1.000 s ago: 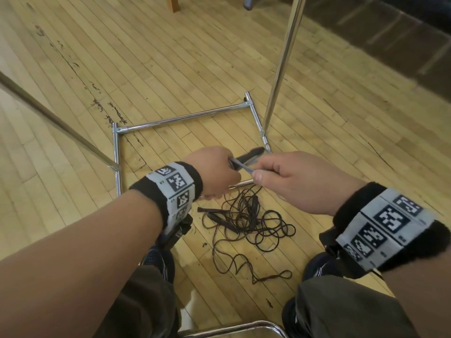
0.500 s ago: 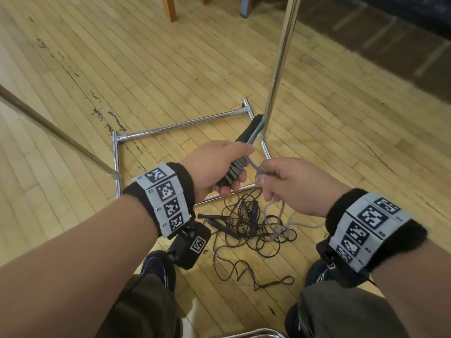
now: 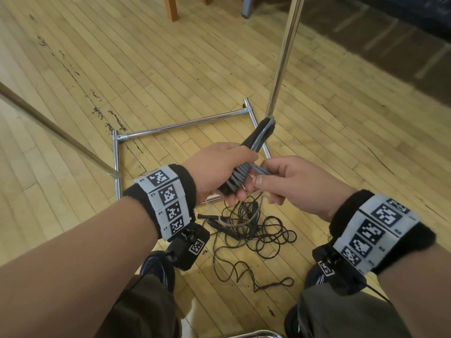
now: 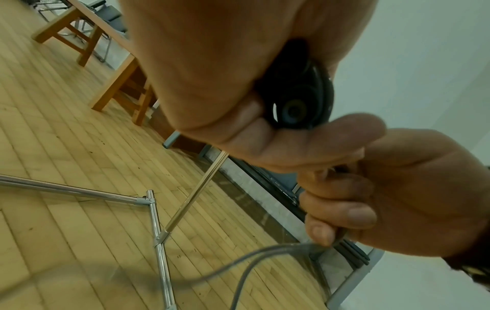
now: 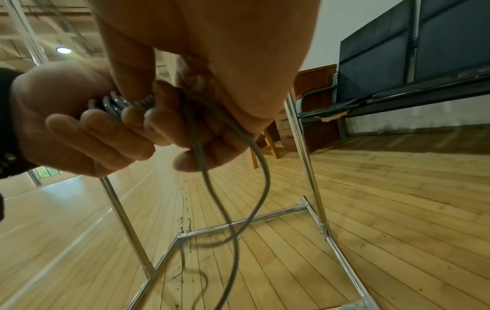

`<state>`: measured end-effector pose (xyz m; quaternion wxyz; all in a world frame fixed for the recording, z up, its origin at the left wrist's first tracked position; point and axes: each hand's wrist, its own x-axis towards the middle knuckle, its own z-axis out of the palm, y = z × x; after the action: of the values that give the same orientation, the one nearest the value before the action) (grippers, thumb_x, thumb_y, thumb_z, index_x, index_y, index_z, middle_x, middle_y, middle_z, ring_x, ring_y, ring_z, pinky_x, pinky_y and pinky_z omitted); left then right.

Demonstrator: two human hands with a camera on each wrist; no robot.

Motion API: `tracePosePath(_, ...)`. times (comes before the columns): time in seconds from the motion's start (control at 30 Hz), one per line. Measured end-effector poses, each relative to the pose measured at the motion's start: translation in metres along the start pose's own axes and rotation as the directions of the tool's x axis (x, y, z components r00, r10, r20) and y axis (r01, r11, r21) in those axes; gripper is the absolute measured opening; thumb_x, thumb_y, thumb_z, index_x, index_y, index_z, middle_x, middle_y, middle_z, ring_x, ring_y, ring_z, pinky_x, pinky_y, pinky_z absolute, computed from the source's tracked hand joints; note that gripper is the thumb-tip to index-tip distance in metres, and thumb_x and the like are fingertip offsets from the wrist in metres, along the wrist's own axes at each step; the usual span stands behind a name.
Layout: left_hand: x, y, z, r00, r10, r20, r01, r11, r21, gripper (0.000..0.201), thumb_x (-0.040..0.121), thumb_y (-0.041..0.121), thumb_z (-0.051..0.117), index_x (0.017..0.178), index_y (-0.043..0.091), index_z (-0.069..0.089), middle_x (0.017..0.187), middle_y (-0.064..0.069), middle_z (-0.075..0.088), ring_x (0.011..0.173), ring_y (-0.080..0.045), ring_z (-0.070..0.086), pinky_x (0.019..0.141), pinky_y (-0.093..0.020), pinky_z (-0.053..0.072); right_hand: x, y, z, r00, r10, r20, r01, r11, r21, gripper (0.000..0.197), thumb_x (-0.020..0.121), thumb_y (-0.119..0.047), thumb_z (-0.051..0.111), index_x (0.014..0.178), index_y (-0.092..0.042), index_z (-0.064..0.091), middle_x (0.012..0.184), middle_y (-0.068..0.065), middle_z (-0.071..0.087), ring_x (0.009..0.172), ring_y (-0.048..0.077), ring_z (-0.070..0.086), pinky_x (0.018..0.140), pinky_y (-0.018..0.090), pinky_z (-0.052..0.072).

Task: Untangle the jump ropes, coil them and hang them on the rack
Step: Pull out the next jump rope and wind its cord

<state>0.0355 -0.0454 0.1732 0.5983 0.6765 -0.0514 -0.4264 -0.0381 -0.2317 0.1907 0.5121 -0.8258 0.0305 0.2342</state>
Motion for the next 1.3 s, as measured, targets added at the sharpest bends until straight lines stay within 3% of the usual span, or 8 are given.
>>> tracePosePath(0.1, 0.001, -0.002, 0.001, 1.000, -0.009, -0.023, 0.009, 1.000, 0.001, 0.031, 0.096, 0.035, 0.066, 0.105, 0.005, 0.063, 0.078, -0.014, 0.071, 0.060, -0.029, 0.067, 0.043, -0.029, 0.051, -0.001, 0.000, -0.002, 1.000, -0.001, -0.006, 0.001, 1.000, 0.015, 0.025, 0.103, -0.029, 0.058, 0.086, -0.017, 0.071, 0.063, 0.004, 0.060, 0.061, 0.016, 0.057, 0.066, 0.035, 0.054)
tracePosePath(0.2, 0.002, -0.002, -0.001, 0.998, 0.011, -0.057, -0.012, 1.000, -0.011, 0.028, 0.097, 0.033, 0.068, 0.104, 0.006, 0.065, 0.077, -0.011, 0.070, 0.064, -0.028, 0.069, 0.045, -0.029, 0.052, -0.001, -0.001, -0.003, 1.000, 0.024, 0.013, -0.024, 1.000, 0.001, 0.028, 0.106, -0.024, 0.052, 0.086, -0.012, 0.068, 0.067, 0.007, 0.058, 0.061, 0.022, 0.058, 0.067, 0.041, 0.054)
tracePosePath(0.37, -0.003, 0.009, -0.012, 0.993, 0.052, -0.104, -0.066, 0.990, -0.128, 0.028, 0.101, 0.030, 0.068, 0.104, 0.002, 0.068, 0.072, -0.014, 0.069, 0.057, -0.026, 0.067, 0.042, -0.027, 0.051, 0.000, -0.009, -0.010, 1.000, 0.003, -0.008, -0.002, 1.000, 0.029, 0.032, 0.109, -0.024, 0.045, 0.089, -0.007, 0.063, 0.063, -0.002, 0.041, 0.053, 0.009, 0.036, 0.047, 0.021, 0.032)
tracePosePath(0.7, -0.013, 0.019, -0.010, 1.000, 0.001, 0.016, 0.002, 0.979, -0.203, 0.031, 0.107, 0.027, 0.058, 0.120, -0.001, 0.059, 0.094, -0.024, 0.075, 0.072, -0.030, 0.073, 0.050, -0.033, 0.058, 0.001, -0.001, -0.013, 1.000, -0.001, 0.030, 0.005, 0.990, -0.139, 0.030, 0.109, -0.028, 0.046, 0.088, -0.014, 0.062, 0.063, -0.003, 0.045, 0.058, 0.012, 0.039, 0.057, 0.032, 0.034)
tracePosePath(0.8, -0.013, 0.018, -0.009, 0.999, -0.040, 0.008, 0.041, 0.977, -0.211, 0.028, 0.107, 0.024, 0.058, 0.124, 0.002, 0.059, 0.085, -0.018, 0.071, 0.066, -0.026, 0.067, 0.047, -0.031, 0.055, 0.001, 0.000, -0.011, 0.999, -0.004, 0.044, 0.012, 0.982, -0.190, 0.030, 0.108, -0.032, 0.046, 0.087, -0.018, 0.063, 0.064, -0.005, 0.045, 0.058, 0.011, 0.040, 0.058, 0.034, 0.035)
tracePosePath(0.93, -0.011, 0.015, -0.001, 0.993, -0.104, -0.063, 0.081, 0.951, -0.297, 0.026, 0.103, 0.026, 0.059, 0.110, 0.002, 0.064, 0.073, -0.010, 0.063, 0.054, -0.020, 0.058, 0.037, -0.023, 0.043, 0.004, -0.001, -0.008, 0.999, -0.014, 0.039, 0.019, 0.993, -0.119, 0.030, 0.108, -0.030, 0.046, 0.089, -0.013, 0.062, 0.065, -0.005, 0.044, 0.059, 0.010, 0.039, 0.057, 0.029, 0.034)
tracePosePath(1.17, -0.010, 0.021, -0.002, 0.999, -0.039, -0.037, 0.023, 0.930, -0.367, 0.010, 0.101, 0.012, 0.058, 0.098, 0.005, 0.063, 0.069, -0.007, 0.060, 0.051, -0.015, 0.055, 0.034, -0.020, 0.038, 0.001, -0.004, -0.012, 0.996, -0.060, 0.062, 0.055, 0.996, 0.075, 0.030, 0.111, -0.022, 0.043, 0.089, -0.008, 0.058, 0.062, -0.004, 0.038, 0.054, 0.008, 0.033, 0.048, 0.019, 0.031)
tracePosePath(1.3, -0.012, 0.022, -0.012, 0.999, -0.006, -0.032, -0.007, 0.921, -0.390, 0.010, 0.101, 0.008, 0.051, 0.097, 0.007, 0.060, 0.069, -0.006, 0.060, 0.052, -0.014, 0.055, 0.034, -0.021, 0.038, -0.003, 0.002, -0.016, 0.997, -0.015, 0.076, 0.025, 0.990, -0.139, 0.031, 0.108, -0.033, 0.044, 0.089, -0.015, 0.061, 0.068, -0.003, 0.046, 0.057, 0.007, 0.040, 0.056, 0.028, 0.036)
